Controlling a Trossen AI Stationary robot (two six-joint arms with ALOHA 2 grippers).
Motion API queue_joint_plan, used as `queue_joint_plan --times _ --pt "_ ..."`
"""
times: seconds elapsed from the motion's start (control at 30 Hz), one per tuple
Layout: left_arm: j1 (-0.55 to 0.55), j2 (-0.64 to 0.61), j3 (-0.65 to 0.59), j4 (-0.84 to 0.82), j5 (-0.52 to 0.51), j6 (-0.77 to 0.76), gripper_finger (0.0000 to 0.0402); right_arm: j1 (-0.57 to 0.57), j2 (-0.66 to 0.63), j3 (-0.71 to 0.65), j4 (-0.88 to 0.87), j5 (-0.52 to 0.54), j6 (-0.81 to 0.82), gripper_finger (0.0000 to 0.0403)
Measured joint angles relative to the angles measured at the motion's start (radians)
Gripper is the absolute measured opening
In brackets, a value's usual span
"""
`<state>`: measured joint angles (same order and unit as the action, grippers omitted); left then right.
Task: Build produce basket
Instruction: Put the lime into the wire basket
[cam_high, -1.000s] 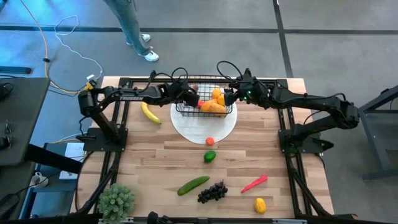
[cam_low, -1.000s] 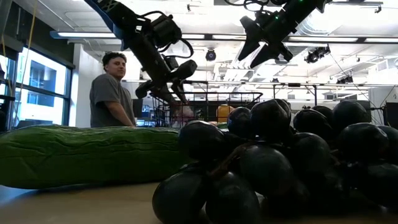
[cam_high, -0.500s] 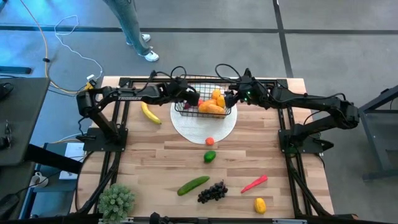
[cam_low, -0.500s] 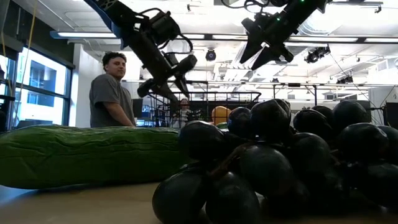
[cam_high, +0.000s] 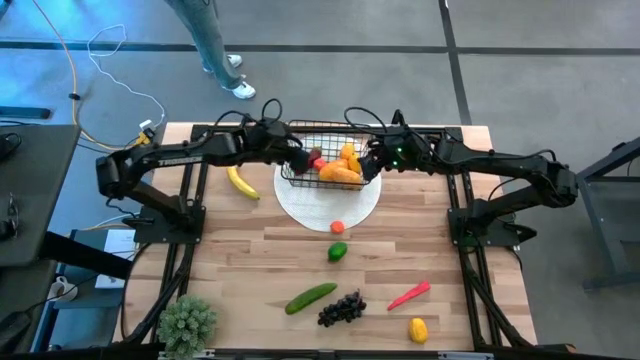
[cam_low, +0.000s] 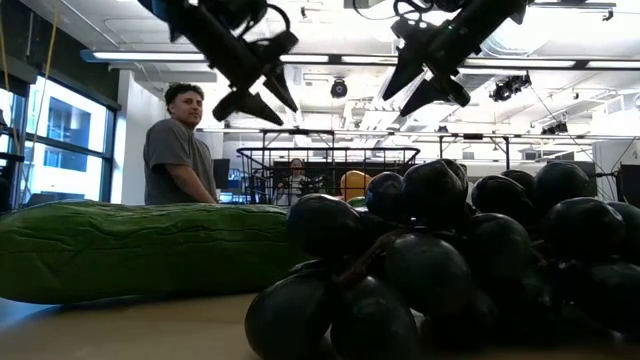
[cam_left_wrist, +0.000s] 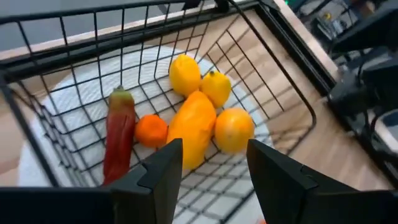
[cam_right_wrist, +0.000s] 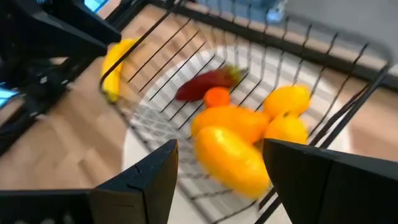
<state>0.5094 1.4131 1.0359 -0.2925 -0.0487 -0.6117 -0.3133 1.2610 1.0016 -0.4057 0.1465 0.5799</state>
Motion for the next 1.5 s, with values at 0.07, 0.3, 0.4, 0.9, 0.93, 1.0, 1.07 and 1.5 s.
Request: queue_joint_plan --times 0.07,0.3,0.4,0.9,0.93,1.0,1.07,1.5 --pt "-0.01 -0.029 0.0 -0.064 -0.004 0.022 0.017 0.017 0.0 0.0 -0.015 -0.024 0.04 0.0216" --pt "-0.078 -0.123 -0.001 -0.237 -0.066 0.074 0.017 0.122 0.0 0.0 -0.066 -0.04 0.165 0.0216" --pt "-0.114 -0.155 -0.001 -0.309 -0.079 0.074 0.017 0.171 0.0 0.0 -0.091 -0.03 0.235 0.0216" --pt "-0.324 -0.204 0.0 -0.487 -0.146 0.038 0.017 0.455 0.003 0.0 -0.25 0.029 0.581 0.0216" --pt "-0.336 -0.204 0.0 -0.49 -0.146 0.03 0.017 0.471 0.003 0.0 -0.249 0.037 0.595 0.0216" --pt "-0.362 -0.204 0.0 -0.501 -0.146 0.004 0.017 0.502 0.003 0.0 -0.242 0.051 0.617 0.0216" --pt "-0.39 -0.204 0.0 -0.516 -0.146 -0.018 0.017 0.526 0.003 0.0 -0.23 0.06 0.626 0.0216" --pt "-0.573 -0.204 0.0 -0.687 -0.207 -0.195 0.017 0.608 0.036 0.0 0.081 0.216 0.56 0.0216"
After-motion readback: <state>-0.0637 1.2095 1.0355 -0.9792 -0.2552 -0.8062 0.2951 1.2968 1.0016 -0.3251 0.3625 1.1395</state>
